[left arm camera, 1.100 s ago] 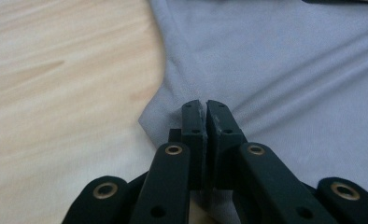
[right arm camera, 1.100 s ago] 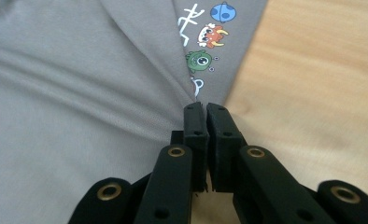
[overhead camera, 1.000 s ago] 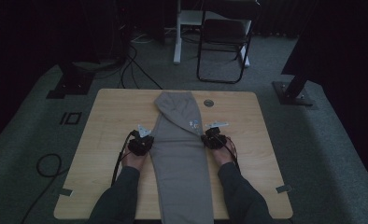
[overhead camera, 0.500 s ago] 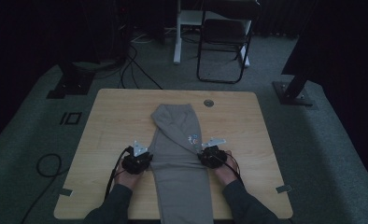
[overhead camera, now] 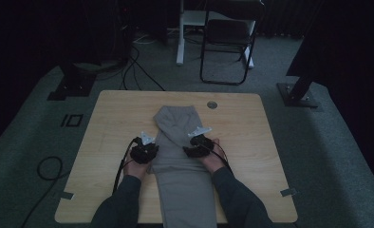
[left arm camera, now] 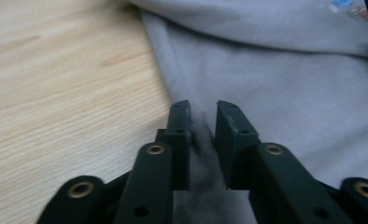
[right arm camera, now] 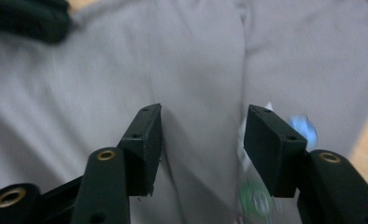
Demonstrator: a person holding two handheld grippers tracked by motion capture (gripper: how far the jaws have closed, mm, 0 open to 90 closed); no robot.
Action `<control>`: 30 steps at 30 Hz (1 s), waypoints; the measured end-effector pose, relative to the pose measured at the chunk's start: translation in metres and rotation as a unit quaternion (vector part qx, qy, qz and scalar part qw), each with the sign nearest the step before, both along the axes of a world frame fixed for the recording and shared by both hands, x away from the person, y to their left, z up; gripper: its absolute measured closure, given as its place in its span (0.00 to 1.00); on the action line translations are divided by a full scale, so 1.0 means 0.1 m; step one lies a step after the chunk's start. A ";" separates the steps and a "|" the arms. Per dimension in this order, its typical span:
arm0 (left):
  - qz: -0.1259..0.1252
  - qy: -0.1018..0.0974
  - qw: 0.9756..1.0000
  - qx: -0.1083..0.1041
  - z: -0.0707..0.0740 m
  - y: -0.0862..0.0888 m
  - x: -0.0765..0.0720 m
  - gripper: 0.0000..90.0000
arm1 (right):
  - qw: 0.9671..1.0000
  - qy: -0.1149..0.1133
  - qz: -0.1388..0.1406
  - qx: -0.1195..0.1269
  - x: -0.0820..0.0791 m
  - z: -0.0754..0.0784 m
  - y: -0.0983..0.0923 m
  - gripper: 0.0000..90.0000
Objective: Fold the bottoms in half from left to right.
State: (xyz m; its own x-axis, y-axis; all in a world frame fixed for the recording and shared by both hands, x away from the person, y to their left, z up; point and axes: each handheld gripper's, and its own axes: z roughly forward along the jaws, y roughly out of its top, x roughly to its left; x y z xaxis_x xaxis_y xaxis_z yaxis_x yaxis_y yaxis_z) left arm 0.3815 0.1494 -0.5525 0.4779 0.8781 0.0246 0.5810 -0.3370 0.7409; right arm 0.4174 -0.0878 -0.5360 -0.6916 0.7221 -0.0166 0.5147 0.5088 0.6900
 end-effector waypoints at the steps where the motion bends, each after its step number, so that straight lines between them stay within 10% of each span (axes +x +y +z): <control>1: 0.005 -0.004 1.000 -0.006 -0.02 0.02 0.00 0.92 | 1.000 0.000 -0.001 0.001 0.07 0.00 0.08 0.49; 11: 0.007 -0.004 1.000 -0.015 -0.03 0.04 0.00 0.95 | 1.000 0.005 -0.006 -0.009 0.25 -0.10 0.29 0.46; 20: 0.007 -0.007 1.000 -0.007 -0.03 0.03 -0.01 0.95 | 0.993 0.013 -0.121 0.007 0.37 -0.08 -0.32 0.81; 24: 0.007 -0.007 1.000 -0.007 -0.03 0.03 -0.01 0.95 | 0.991 0.005 -0.137 0.002 0.33 -0.08 -0.51 0.99; 30: 0.009 -0.009 1.000 -0.005 -0.03 0.02 -0.01 0.94 | 0.988 0.009 -0.150 0.019 0.31 -0.11 -0.69 1.00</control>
State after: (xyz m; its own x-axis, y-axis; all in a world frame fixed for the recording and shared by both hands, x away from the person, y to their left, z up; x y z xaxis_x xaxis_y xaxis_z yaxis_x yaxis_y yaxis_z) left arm 0.3801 0.1515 -0.5551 0.4617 0.8867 0.0235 0.5740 -0.3189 0.7542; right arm 0.4481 -0.1565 -0.5466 -0.4465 0.8944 0.0250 0.6500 0.3050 0.6960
